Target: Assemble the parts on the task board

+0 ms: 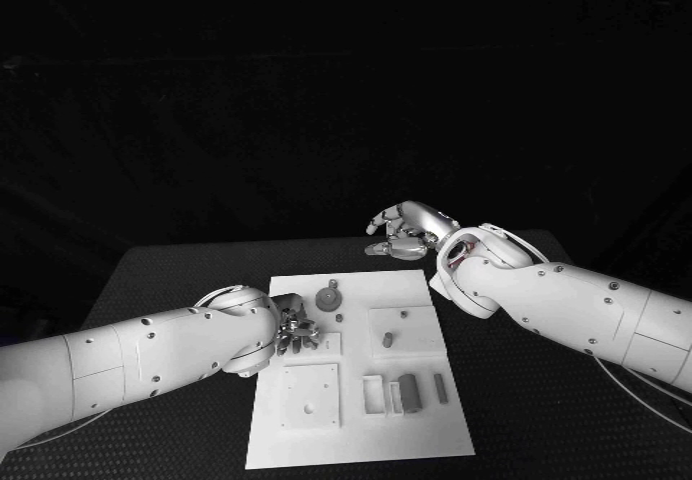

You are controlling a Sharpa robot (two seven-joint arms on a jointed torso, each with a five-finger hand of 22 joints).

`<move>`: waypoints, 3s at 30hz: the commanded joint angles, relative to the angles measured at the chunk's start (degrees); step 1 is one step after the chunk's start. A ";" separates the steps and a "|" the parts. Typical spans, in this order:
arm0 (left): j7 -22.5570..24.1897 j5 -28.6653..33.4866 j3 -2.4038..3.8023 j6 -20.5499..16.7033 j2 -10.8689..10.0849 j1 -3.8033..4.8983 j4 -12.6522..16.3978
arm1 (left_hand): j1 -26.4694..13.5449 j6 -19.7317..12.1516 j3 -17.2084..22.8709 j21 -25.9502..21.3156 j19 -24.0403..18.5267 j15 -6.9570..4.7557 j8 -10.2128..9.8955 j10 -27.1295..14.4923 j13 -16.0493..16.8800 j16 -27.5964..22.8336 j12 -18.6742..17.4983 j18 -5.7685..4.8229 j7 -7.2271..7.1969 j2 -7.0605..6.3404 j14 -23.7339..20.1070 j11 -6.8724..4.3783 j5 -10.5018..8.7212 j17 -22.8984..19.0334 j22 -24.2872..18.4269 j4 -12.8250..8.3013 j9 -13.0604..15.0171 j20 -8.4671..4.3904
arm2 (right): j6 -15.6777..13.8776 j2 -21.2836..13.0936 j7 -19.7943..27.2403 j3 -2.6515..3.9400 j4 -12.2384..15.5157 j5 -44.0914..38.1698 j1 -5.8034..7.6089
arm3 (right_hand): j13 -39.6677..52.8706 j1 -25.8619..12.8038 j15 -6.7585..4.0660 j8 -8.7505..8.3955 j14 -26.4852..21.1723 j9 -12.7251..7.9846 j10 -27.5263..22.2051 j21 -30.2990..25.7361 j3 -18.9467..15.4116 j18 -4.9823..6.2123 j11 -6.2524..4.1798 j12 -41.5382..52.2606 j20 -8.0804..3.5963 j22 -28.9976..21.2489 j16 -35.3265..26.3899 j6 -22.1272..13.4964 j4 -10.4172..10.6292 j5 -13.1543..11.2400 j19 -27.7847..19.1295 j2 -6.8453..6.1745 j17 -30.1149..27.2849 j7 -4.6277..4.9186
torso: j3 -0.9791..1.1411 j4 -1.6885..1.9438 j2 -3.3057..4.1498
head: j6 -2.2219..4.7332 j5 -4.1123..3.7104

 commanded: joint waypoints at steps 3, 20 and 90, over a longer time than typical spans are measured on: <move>0.80 -0.46 0.04 -0.81 0.04 -0.01 0.07 | 0.02 5.68 0.32 0.27 1.18 -1.70 0.16 0.06 -0.07 0.37 0.23 -0.78 -3.18 0.73 -1.27 -0.39 0.14 -0.15 0.12 -0.20 0.10 -1.21 | 0.67 0.02 0.40 0.02 0.03 -0.03 0.01 | -0.08 -0.17 0.23 0.24 -0.04 0.08 -0.33 -0.27 -0.30 3.57 0.12 -0.11 -0.41 0.69 -0.32 -1.02 -0.12 0.23 -0.16 0.30 0.09 1.48 | 0.04 0.00 -0.02 | 0.06 0.04; 0.90 -2.53 0.04 -0.78 0.61 -0.81 -0.45 | 0.00 5.69 0.35 0.24 1.22 -1.71 0.12 0.04 -0.15 0.61 0.30 -0.78 -3.18 0.78 -1.33 -0.39 0.11 -0.53 0.23 -0.29 0.12 -1.22 | 0.76 -0.04 0.38 0.02 0.04 -0.02 0.01 | -0.10 -0.22 0.22 0.23 -0.05 0.08 -0.33 -0.31 -0.34 3.57 0.12 -0.10 -0.41 0.69 -0.34 -1.02 -0.11 0.23 -0.15 0.32 0.09 1.48 | 0.05 -0.04 0.02 | 0.06 -0.04; 2.11 -5.04 0.07 -2.69 -1.66 -1.98 2.60 | 0.57 5.69 0.67 -0.05 1.27 -1.71 -0.11 -0.15 -0.59 1.66 0.58 -0.78 -3.15 0.18 -1.70 -0.38 0.14 -2.43 0.64 -0.52 0.21 -1.24 | 1.13 -0.66 0.46 0.03 -0.10 0.92 -0.05 | -0.19 -0.50 0.19 0.23 -0.08 0.08 -0.37 -0.49 -0.45 3.57 0.09 -0.08 -0.40 0.70 -0.44 -0.93 0.09 0.23 -0.11 0.31 0.09 1.45 | 0.07 0.00 0.00 | -0.05 -0.33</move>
